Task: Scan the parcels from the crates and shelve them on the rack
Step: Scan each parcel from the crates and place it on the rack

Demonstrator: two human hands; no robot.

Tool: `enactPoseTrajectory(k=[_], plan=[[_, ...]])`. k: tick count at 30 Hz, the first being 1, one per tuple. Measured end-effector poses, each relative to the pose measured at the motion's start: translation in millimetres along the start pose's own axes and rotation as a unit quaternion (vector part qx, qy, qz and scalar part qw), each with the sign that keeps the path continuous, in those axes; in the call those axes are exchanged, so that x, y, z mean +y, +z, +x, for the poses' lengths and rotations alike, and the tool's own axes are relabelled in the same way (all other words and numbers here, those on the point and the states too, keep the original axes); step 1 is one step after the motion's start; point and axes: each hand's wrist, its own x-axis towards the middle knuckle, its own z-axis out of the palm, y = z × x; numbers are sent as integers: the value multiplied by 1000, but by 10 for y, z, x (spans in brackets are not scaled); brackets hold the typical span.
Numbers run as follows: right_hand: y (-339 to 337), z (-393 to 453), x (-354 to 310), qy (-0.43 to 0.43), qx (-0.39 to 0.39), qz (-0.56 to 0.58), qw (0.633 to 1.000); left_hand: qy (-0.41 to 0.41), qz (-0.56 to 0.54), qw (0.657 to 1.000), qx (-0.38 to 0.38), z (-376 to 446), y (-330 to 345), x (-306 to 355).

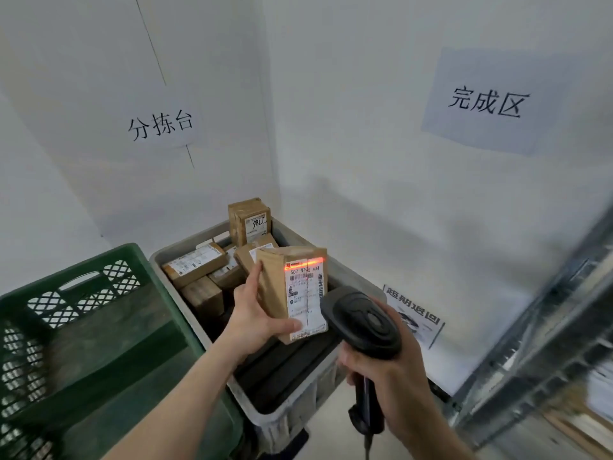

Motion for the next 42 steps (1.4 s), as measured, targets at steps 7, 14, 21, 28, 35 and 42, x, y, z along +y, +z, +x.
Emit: enactPoseTrajectory(k=[7, 14, 21, 28, 35, 42], plan=[[264, -663, -136, 17, 37, -6, 999, 42, -37, 998, -25, -368, -28, -74], [247, -1131, -128, 7, 96, -37, 995, 70, -36, 995, -68, -655, 80, -15], [42, -1506, -183, -14, 167, -35, 985, 91, -39, 988, -119, -832, 381, 114], [-311, -1891, -255, -37, 213, -29, 976, 113, -45, 980, -160, -1015, 830, 227], [-896, -2446, -214, -46, 239, -56, 968, 139, -41, 973, -181, -1415, 1361, 451], [-1726, -3117, -199, -74, 270, -53, 959, 130, -105, 949, -266, -2143, 2071, 984]])
